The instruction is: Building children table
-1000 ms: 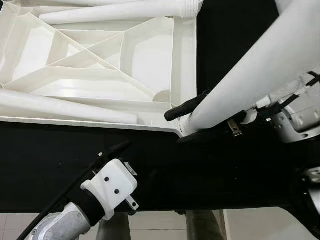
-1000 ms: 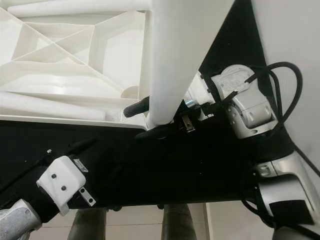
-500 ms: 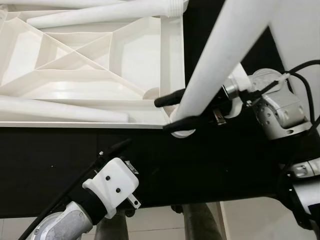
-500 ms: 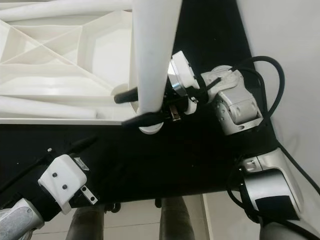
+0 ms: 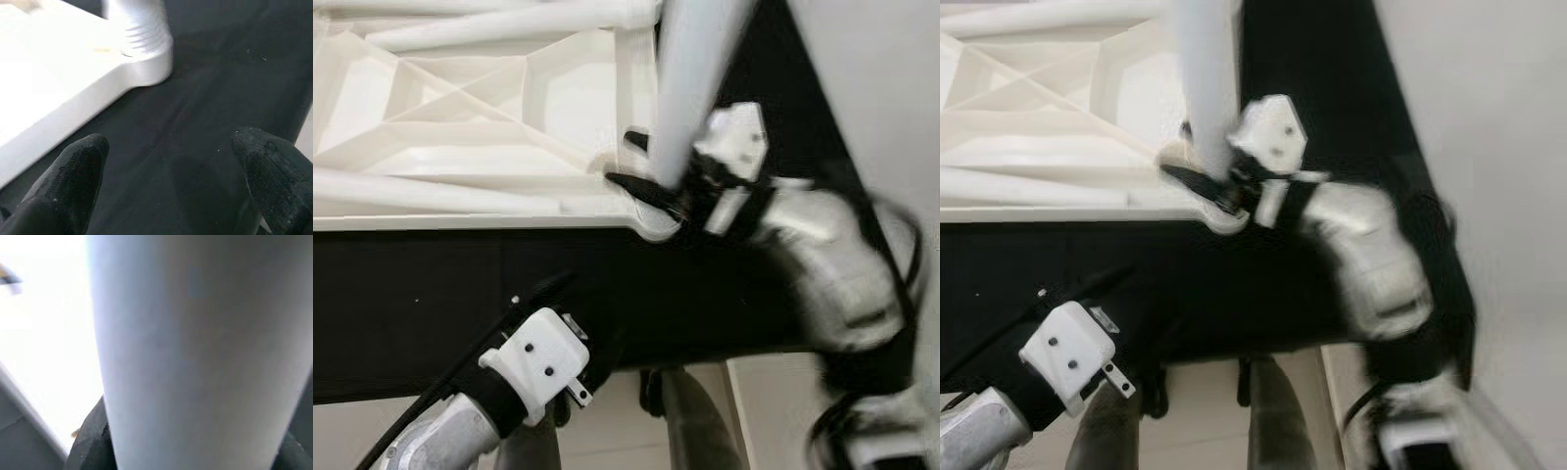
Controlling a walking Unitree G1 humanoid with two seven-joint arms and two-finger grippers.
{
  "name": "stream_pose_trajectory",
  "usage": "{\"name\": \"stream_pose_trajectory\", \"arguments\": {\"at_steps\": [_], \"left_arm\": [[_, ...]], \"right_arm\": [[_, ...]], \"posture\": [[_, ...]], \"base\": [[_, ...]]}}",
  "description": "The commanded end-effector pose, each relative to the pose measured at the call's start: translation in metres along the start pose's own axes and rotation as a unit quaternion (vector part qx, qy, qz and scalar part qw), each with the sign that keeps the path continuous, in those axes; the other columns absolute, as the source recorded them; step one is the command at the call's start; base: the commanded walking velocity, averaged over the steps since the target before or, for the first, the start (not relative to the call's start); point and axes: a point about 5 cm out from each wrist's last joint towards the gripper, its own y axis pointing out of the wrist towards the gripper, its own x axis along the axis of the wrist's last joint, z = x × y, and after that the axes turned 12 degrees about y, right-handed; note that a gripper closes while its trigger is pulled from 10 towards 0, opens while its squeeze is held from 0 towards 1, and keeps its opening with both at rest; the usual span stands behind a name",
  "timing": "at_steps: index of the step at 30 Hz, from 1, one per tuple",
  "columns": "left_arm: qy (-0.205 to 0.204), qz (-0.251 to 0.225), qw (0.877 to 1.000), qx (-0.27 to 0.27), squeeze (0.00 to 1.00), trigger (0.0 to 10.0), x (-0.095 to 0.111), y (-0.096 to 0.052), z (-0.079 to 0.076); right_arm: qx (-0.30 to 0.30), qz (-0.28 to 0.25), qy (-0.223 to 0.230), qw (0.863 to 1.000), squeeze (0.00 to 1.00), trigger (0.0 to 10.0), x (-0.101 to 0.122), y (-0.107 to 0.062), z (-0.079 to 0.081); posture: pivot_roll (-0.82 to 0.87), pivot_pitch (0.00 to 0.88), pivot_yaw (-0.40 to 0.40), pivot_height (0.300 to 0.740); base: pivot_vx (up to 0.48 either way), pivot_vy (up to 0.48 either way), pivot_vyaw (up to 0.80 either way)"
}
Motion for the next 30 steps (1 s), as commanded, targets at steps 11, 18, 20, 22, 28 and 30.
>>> {"name": "stream_pose_trajectory", "arguments": {"at_steps": [11,18,20,22,28,30], "left_arm": [[0.006,0.006,1.000,0.008,0.00,10.0,-0.008,0.006,0.002],[0.024,0.000,0.999,0.024,0.00,10.0,-0.009,0.012,0.010],[0.029,0.000,0.999,0.025,0.00,10.0,-0.011,0.013,0.011],[0.031,0.000,0.999,0.027,0.00,10.0,-0.011,0.014,0.012],[0.036,-0.003,0.999,0.032,0.00,10.0,-0.012,0.016,0.013],[0.039,-0.003,0.999,0.032,0.00,10.0,-0.013,0.017,0.014]], "right_arm": [[-0.146,0.086,0.082,0.982,0.00,10.0,-0.056,0.029,0.014],[-0.177,0.072,0.118,0.974,0.00,10.0,-0.053,0.036,0.015],[-0.192,0.070,0.121,0.971,0.00,10.0,-0.052,0.033,0.012],[-0.197,0.062,0.126,0.970,0.00,10.0,-0.052,0.033,0.011],[-0.158,0.012,0.151,0.976,0.00,10.0,-0.049,0.036,0.015],[-0.139,-0.011,0.155,0.978,0.00,10.0,-0.046,0.038,0.017]], "posture": [[0.11,0.446,-0.033,0.740],[0.12,0.420,-0.035,0.740],[0.12,0.407,-0.037,0.740],[0.12,0.402,-0.037,0.740],[0.13,0.385,-0.031,0.740],[0.13,0.381,-0.029,0.740]], "base": [[0.000,0.000,0.00],[0.000,0.000,0.00],[0.000,0.000,0.00],[0.000,0.000,0.00],[0.000,0.000,0.00],[0.000,0.000,0.00]]}}
